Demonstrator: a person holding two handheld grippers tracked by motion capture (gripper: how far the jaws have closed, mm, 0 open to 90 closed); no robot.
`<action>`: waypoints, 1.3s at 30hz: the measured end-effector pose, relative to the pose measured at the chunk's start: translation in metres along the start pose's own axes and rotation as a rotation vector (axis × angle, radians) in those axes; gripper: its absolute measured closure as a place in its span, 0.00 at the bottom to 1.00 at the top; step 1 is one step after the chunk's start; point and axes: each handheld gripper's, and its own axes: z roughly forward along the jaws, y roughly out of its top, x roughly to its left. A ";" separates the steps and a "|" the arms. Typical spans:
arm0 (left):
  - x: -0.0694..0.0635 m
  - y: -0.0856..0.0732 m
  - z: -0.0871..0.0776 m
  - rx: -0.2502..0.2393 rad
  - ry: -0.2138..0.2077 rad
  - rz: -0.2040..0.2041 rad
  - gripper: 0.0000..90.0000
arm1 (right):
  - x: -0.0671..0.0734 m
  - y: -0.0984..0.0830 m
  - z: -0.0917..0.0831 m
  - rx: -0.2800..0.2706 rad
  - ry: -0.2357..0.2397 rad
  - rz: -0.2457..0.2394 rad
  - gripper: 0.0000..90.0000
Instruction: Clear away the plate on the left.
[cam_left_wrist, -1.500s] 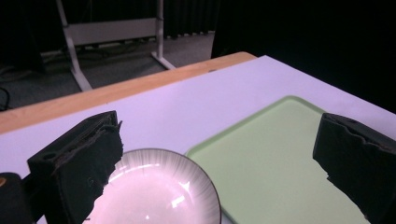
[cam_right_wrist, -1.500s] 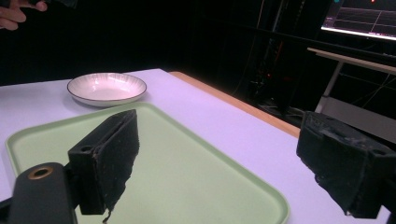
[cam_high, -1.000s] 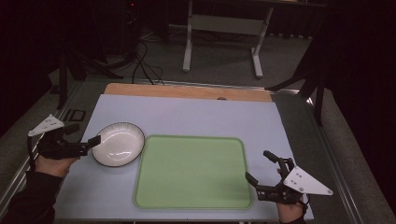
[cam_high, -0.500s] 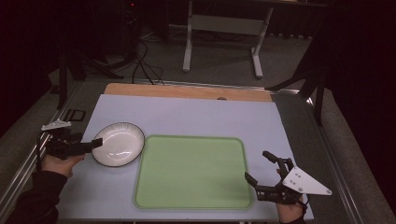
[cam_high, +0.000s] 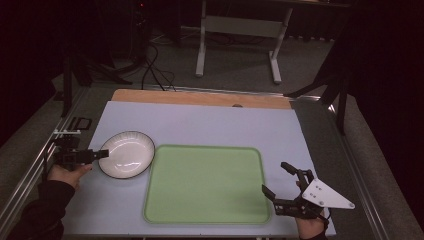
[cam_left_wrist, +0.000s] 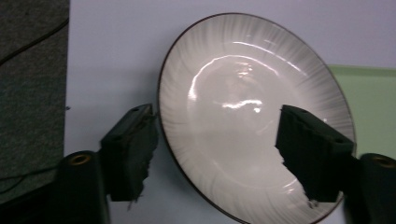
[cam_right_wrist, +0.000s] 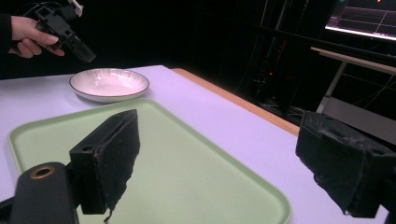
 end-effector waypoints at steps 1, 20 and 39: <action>0.002 0.000 0.001 0.010 -0.011 -0.010 0.35 | 0.000 0.000 0.000 0.000 0.000 -0.001 0.15; 0.017 -0.002 0.015 0.101 -0.008 -0.151 0.57 | 0.002 0.000 0.001 0.011 0.001 -0.010 0.15; 0.032 -0.004 0.031 0.185 -0.091 -0.271 0.84 | 0.003 -0.001 0.002 0.020 0.006 -0.012 0.15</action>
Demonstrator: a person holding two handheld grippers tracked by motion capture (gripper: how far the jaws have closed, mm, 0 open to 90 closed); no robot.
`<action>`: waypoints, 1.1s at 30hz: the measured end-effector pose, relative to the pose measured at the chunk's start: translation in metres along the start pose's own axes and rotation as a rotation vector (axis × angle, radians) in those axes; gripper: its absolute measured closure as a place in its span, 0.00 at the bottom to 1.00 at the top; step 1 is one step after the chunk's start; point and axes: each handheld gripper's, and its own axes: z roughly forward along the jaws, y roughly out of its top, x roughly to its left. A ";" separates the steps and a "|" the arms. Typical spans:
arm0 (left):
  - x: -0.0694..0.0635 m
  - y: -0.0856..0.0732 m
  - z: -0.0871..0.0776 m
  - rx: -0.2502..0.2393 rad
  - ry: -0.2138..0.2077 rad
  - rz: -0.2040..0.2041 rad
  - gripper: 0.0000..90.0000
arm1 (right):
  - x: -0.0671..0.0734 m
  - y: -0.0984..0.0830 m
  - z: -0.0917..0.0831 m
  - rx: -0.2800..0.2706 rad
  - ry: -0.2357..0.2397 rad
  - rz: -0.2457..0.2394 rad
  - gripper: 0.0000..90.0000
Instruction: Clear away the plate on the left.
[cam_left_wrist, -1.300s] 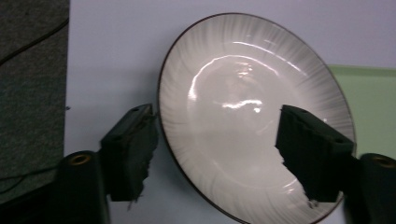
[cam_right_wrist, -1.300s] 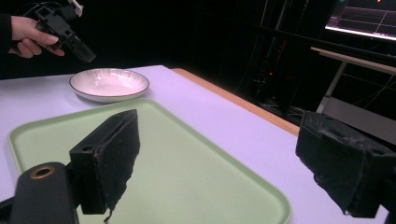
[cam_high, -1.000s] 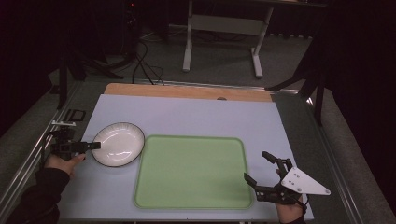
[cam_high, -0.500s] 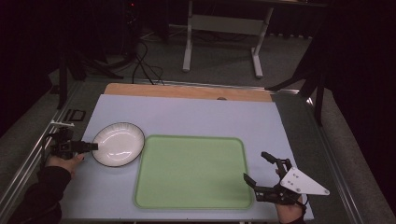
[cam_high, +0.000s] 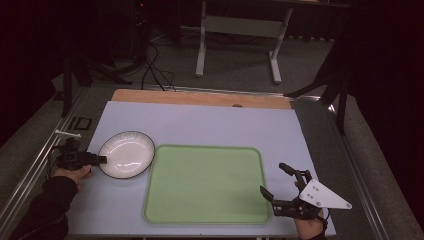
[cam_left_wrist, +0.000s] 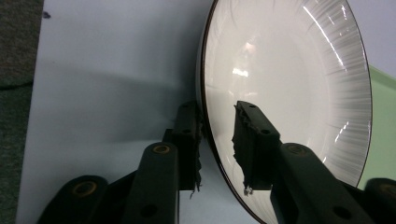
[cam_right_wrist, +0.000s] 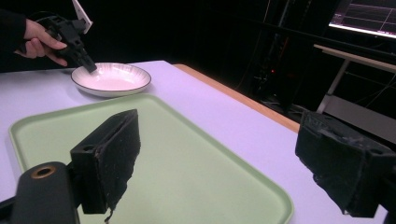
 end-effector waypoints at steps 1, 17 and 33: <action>0.001 0.000 0.000 0.002 -0.002 -0.003 0.86 | 0.000 0.000 0.000 0.000 0.001 0.000 0.15; 0.014 0.003 0.006 0.003 -0.098 -0.137 0.94 | 0.001 0.000 0.001 -0.001 -0.002 -0.009 0.15; 0.007 0.008 -0.004 -0.052 -0.069 -0.118 0.95 | 0.000 -0.001 0.002 -0.005 -0.008 -0.005 0.15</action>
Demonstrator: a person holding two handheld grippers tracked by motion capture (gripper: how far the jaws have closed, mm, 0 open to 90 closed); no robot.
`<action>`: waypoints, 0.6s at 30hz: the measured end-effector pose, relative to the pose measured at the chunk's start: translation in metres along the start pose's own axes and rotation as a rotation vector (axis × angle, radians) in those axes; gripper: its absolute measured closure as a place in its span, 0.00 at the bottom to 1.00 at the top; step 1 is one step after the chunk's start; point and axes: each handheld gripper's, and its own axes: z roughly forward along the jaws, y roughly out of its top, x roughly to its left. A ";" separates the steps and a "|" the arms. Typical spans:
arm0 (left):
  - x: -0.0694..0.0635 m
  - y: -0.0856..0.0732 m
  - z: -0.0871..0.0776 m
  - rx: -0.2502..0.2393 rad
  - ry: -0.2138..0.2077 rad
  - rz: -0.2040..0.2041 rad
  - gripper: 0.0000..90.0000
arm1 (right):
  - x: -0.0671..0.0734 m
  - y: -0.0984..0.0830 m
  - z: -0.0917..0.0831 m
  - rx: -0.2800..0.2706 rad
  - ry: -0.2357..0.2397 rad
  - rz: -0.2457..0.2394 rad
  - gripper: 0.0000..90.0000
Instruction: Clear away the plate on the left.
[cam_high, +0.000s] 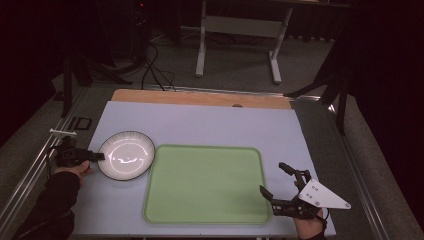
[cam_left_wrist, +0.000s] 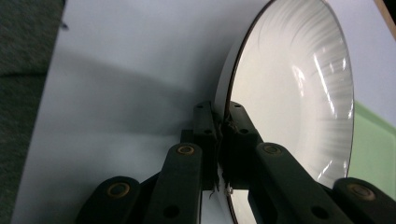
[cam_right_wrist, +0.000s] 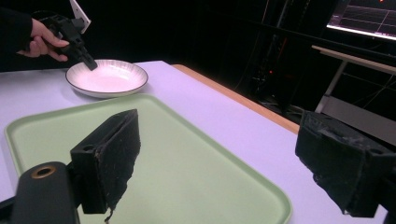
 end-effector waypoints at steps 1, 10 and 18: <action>-0.001 0.000 -0.002 -0.005 0.006 -0.002 0.95 | 0.000 0.000 0.000 0.000 -0.001 0.000 0.15; -0.003 0.003 -0.016 -0.021 -0.009 0.016 0.94 | 0.000 0.000 0.000 -0.002 -0.001 0.002 0.15; -0.012 0.004 -0.030 -0.041 -0.023 0.044 0.94 | 0.000 0.000 0.000 -0.001 -0.001 0.003 0.15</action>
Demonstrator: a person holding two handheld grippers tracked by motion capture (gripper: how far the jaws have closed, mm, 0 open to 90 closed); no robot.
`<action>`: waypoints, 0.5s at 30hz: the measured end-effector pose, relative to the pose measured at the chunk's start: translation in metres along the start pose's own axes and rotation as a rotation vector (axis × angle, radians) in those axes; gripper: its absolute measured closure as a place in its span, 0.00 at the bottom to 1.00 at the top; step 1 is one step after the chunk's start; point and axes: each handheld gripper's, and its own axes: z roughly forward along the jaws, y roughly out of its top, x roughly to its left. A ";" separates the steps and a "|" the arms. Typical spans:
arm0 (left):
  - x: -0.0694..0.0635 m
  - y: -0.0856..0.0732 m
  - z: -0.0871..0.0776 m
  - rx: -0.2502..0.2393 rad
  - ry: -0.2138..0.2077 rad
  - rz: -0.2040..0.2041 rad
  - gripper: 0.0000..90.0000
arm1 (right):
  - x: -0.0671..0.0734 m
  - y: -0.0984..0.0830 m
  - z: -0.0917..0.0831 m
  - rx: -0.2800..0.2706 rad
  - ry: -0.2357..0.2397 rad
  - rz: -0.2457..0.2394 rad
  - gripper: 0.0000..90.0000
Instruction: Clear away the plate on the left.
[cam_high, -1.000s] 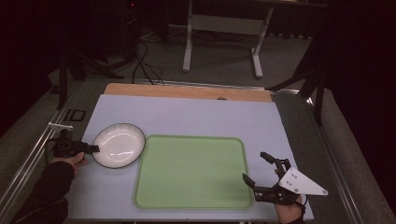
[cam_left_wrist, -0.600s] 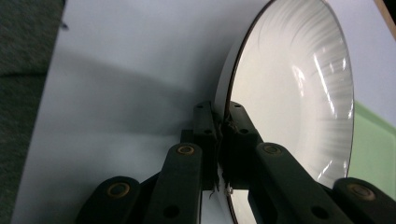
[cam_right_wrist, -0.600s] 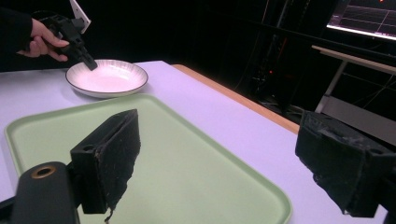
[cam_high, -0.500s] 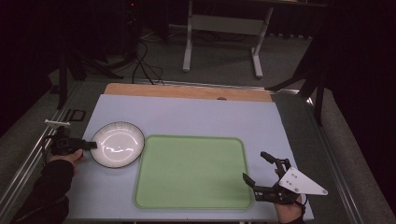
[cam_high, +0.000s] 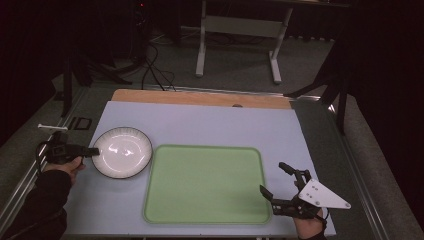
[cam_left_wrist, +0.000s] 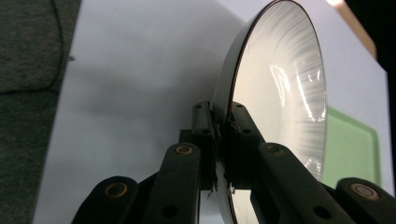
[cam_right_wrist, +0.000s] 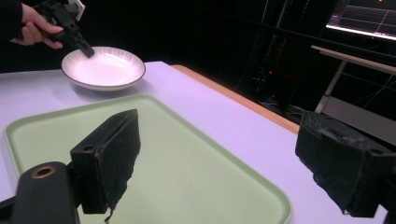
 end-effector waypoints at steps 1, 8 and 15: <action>0.000 0.000 0.000 0.000 0.000 0.000 0.94 | 0.000 0.000 0.000 0.000 0.000 0.000 0.15; -0.015 0.002 -0.006 0.007 -0.007 0.038 0.94 | 0.000 0.000 0.000 -0.001 -0.002 0.002 0.15; -0.026 0.003 -0.008 0.028 -0.010 0.075 0.94 | -0.001 0.000 -0.001 -0.003 -0.004 0.003 0.15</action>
